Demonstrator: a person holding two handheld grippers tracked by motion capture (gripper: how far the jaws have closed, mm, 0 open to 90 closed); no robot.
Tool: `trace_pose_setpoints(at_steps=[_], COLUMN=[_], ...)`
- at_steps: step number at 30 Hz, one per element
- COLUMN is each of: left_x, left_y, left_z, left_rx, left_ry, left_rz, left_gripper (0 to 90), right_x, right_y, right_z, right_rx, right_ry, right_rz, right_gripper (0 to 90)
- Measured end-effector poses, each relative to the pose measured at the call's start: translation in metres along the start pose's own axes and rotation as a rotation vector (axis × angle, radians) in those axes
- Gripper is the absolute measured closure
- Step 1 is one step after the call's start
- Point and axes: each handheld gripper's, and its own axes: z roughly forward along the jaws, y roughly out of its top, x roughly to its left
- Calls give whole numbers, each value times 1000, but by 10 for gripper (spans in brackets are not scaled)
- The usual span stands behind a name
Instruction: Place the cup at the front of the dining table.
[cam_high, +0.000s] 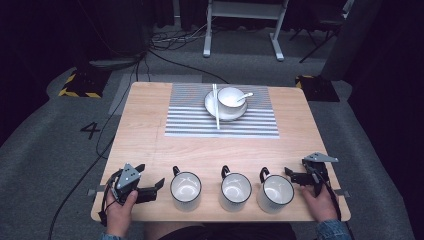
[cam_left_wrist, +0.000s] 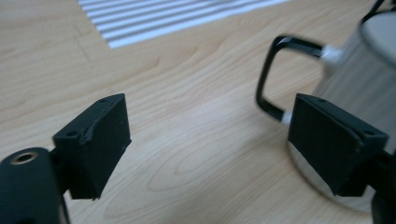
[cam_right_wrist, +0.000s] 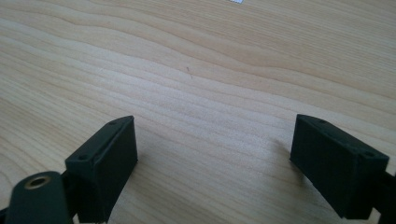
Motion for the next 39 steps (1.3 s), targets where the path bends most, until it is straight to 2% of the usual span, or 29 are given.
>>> trace_pose_setpoints(at_steps=[1, 4, 8, 10, 14, 18, 20, 23, 26, 28, 31, 36, 39], left_x=[-2, -11, -24, -28, -37, -47, -52, -59, -64, -67, -71, -76, -81], left_y=[2, 8, 14, 15, 20, 23, 24, 23, 18, 13, 11, 10, 9], left_z=[-3, -11, -19, -22, -28, -30, -31, -29, -23, -19, -16, -9, -5], left_rx=[-15, -51, -38, -36, -48, -51, -37, -29, -24, -20, 4, 22, 43], left_ry=[-8, -16, -41, -51, -55, -73, -92, -102, -151, -175, -181, -218, -212], left_rz=[-3, -3, -42, -49, -28, -16, -10, -6, 17, 13, 4, 26, 56], left_gripper=[148, 149, 155, 154, 154, 154, 154, 154, 155, 154, 155, 154, 66], right_x=[0, 0, 0, 0, 0, 0, 0, 0, 0, 0, 0, 0, 0], right_y=[0, 0, 0, 0, 0, 0, 0, 0, 0, 0, 0, 0, 0], right_z=[0, 0, 0, 0, 0, 0, 0, 0, 0, 0, 0, 0, 0], right_rx=[0, 0, 0, 0, 0, 0, 0, 0, 0, 0, 0, 0, 0], right_ry=[0, 0, 0, 0, 1, 2, 2, 2, 2, 2, 2, 3, 3], right_rz=[0, 0, 0, 0, 1, 0, 1, 0, 0, 1, 0, -1, -1], right_gripper=[147, 147, 147, 147, 147, 147, 147, 147, 147, 147, 148, 148, 148])
